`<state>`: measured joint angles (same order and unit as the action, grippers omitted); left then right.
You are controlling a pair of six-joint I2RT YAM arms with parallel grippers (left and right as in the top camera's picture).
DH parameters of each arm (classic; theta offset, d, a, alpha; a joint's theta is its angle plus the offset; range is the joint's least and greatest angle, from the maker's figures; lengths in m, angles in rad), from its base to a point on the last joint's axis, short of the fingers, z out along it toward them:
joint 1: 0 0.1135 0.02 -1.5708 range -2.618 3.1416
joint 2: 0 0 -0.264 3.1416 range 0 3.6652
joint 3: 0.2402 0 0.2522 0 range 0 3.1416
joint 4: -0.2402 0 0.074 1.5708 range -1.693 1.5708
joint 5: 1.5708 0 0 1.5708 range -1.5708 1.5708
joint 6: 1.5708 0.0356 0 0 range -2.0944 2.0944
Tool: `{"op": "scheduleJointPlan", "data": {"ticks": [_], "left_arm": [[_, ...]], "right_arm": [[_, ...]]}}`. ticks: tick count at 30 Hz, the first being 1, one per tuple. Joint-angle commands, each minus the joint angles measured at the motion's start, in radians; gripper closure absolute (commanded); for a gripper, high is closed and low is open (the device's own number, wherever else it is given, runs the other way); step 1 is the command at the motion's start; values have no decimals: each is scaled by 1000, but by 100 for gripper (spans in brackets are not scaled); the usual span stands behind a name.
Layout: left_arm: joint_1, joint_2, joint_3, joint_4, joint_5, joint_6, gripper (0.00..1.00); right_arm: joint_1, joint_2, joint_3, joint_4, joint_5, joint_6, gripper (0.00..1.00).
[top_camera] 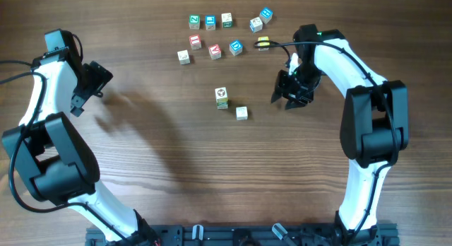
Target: Form a tower
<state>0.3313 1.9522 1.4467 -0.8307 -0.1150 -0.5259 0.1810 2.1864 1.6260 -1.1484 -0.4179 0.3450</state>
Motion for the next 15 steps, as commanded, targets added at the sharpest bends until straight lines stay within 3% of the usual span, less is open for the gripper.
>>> {"op": "scheduleJointPlan", "data": {"ticks": [1, 4, 5, 6, 15], "left_arm": [[3, -20, 10, 0, -10, -3, 0], [3, -20, 10, 0, -10, -3, 0], [3, -20, 10, 0, -10, -3, 0], [3, -20, 10, 0, -10, -3, 0], [3, -20, 10, 0, -10, -3, 0]], "right_arm": [[14, -31, 22, -2, -51, -30, 31], [24, -31, 22, 0, -51, -29, 17], [27, -31, 22, 3, -51, -28, 5], [28, -30, 22, 8, -51, -28, 0], [29, -31, 21, 26, -46, -28, 0]]}}
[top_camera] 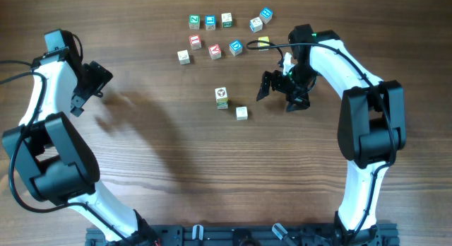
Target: Form a tower
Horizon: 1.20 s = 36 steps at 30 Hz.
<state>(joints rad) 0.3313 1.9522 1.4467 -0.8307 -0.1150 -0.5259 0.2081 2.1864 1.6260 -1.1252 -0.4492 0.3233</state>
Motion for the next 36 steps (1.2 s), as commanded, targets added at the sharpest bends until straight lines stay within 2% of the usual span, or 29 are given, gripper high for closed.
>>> {"op": "scheduleJointPlan", "data": {"ticks": [1, 3, 6, 12, 15, 17, 21, 30, 34, 36], "left_arm": [[3, -20, 10, 0, -10, -3, 0], [3, -20, 10, 0, -10, -3, 0], [3, -20, 10, 0, -10, -3, 0], [3, -20, 10, 0, -10, -3, 0], [3, -20, 10, 0, -10, -3, 0], [3, -20, 10, 0, -10, -3, 0], [3, -20, 10, 0, -10, -3, 0], [3, -20, 10, 0, -10, -3, 0], [3, -20, 10, 0, -10, -3, 0], [3, -20, 10, 0, -10, -3, 0]], "right_arm": [[2, -30, 21, 2, -14, -6, 0], [2, -30, 21, 2, -14, -8, 5], [2, -39, 26, 7, -21, -5, 23], [11, -217, 26, 36, 28, -6, 24], [20, -281, 26, 28, 34, -9, 19], [32, -279, 16, 18, 33, -9, 17], [65, -279, -42, 48, 33, -5, 20], [140, -279, -215, 244, 30, 73, 21], [148, -279, -246, 277, 31, 109, 28], [148, -279, -246, 276, 30, 129, 36]]}}
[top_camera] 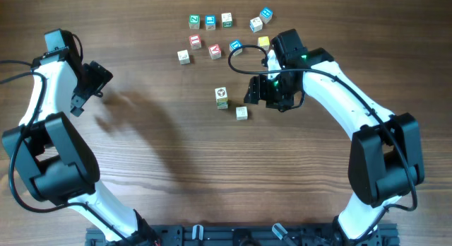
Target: Form a tower
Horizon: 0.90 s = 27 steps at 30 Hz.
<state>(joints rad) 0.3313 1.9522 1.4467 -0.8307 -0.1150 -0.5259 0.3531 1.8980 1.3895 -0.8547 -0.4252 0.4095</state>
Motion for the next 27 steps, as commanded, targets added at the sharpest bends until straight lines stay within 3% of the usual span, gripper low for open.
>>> {"op": "scheduleJointPlan", "data": {"ticks": [1, 3, 6, 8, 16, 27], "left_arm": [[3, -20, 10, 0, -10, -3, 0], [3, -20, 10, 0, -10, -3, 0], [3, -20, 10, 0, -10, -3, 0], [3, -20, 10, 0, -10, -3, 0], [3, -20, 10, 0, -10, -3, 0], [3, -20, 10, 0, -10, -3, 0]], "right_arm": [[3, 10, -10, 4, 6, 67, 42], [5, 10, -11, 0, 6, 97, 54], [20, 10, -34, 7, 6, 135, 85], [31, 10, -68, 27, 6, 171, 94], [107, 11, -214, 175, -89, 249, 96], [131, 11, -220, 246, -97, 338, 96]]}}
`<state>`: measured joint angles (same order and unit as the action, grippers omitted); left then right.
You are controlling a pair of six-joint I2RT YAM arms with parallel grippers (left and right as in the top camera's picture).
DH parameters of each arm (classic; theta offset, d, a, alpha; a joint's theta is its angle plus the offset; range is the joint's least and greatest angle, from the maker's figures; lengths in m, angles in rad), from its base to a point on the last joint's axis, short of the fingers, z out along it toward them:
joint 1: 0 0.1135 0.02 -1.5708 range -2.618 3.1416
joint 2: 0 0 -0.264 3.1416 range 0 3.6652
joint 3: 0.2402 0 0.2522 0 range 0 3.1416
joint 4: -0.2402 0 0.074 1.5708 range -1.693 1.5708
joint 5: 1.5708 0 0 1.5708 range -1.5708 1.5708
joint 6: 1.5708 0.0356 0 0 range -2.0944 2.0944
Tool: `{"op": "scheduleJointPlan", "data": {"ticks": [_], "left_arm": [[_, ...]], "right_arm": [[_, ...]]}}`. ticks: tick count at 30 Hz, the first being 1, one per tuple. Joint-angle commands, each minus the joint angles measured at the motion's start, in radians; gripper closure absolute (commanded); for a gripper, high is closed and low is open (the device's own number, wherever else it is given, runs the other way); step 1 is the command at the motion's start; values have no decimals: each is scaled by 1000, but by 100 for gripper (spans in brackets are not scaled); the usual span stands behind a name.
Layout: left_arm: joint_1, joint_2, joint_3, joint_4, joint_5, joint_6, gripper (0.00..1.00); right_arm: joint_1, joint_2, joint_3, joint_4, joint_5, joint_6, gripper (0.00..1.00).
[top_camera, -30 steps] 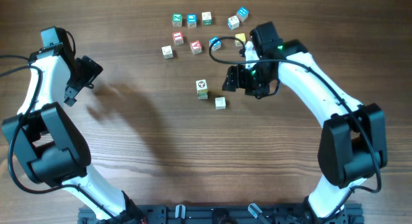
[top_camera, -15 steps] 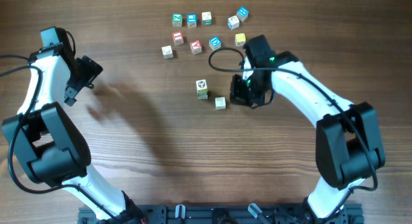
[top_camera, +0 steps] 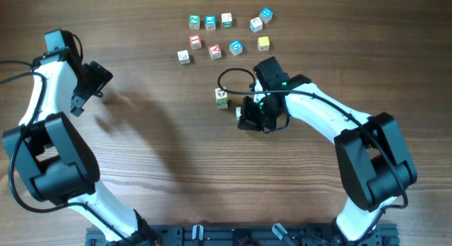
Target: Form a tower
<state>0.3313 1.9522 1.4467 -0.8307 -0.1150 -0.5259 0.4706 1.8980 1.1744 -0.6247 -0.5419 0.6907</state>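
Note:
A short stack of cubes (top_camera: 222,97) stands mid-table, a cube with a dark emblem on top. Just right of it lies a small pale cube (top_camera: 239,112), of which only a sliver shows under my right gripper (top_camera: 243,116). That gripper hangs low over the cube with its jaws spread on either side of it. My left gripper (top_camera: 97,79) is far off at the left edge, away from every cube. Whether its jaws are open cannot be told.
Several loose lettered cubes (top_camera: 215,51) lie scattered at the back of the wooden table (top_camera: 162,161), among them a yellow one (top_camera: 263,42). A black cable (top_camera: 229,75) loops from the right wrist just above the stack.
My right gripper has moved left and toward the front, from beside the pale cube to directly over it, covering most of it. The cubes and the left arm have not moved.
My right gripper first hung open well to the right of the stack and the pale cube. It then stood closer to them at each moment, coming in from the right. Now it is down around the pale cube. The left arm stayed still throughout.

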Motion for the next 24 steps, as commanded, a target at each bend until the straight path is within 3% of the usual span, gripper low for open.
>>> {"op": "scheduleJointPlan", "data": {"ticks": [1, 24], "left_arm": [[3, -20, 10, 0, -10, -3, 0], [3, -20, 10, 0, -10, -3, 0]], "right_arm": [[19, 11, -5, 28, 39, 72, 96], [40, 34, -5, 123, 127, 96, 96]]}}
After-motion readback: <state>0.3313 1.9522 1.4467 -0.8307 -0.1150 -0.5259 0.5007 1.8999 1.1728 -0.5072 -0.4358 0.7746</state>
